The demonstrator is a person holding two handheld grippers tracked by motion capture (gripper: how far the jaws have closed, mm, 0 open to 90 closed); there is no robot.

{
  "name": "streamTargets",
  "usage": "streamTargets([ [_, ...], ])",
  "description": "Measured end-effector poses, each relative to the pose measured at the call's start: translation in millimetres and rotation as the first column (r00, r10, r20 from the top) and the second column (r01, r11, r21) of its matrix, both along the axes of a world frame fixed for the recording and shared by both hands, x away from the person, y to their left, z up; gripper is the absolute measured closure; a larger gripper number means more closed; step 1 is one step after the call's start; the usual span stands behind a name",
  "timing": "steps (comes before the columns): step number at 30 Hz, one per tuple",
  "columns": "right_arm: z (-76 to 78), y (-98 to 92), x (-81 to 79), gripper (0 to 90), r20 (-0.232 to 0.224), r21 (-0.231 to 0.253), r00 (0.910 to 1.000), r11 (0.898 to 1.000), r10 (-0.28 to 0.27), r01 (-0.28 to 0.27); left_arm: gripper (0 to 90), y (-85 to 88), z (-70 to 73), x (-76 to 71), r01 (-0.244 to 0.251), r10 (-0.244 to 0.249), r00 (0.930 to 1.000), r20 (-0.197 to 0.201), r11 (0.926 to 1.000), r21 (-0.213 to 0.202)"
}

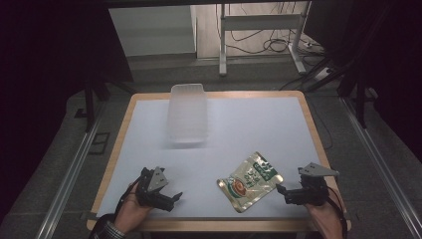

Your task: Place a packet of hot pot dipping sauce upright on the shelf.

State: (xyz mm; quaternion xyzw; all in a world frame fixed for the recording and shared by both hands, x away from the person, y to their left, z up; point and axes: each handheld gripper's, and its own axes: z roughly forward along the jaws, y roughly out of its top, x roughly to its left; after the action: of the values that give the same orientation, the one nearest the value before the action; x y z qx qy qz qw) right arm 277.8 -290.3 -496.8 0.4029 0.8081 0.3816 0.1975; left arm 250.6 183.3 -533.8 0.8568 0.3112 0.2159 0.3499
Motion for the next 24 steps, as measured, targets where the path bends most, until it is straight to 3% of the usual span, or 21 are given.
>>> streamTargets([
  [12,-0.7,14.3,19.0,1.7,-0.011,0.023,0.9981,0.998,0.06,-0.06,0.0,-1.9,-0.6,-0.1,0.007,-0.007,1.0,0.002,0.9997,0.021],
  [24,-6.2,38.8,46.5,3.1,-0.028,0.003,0.9911,0.992,0.13,-0.13,0.0,-2.6,-0.7,-0.4,0.012,-0.012,0.9999,0.005,0.9994,0.031],
])
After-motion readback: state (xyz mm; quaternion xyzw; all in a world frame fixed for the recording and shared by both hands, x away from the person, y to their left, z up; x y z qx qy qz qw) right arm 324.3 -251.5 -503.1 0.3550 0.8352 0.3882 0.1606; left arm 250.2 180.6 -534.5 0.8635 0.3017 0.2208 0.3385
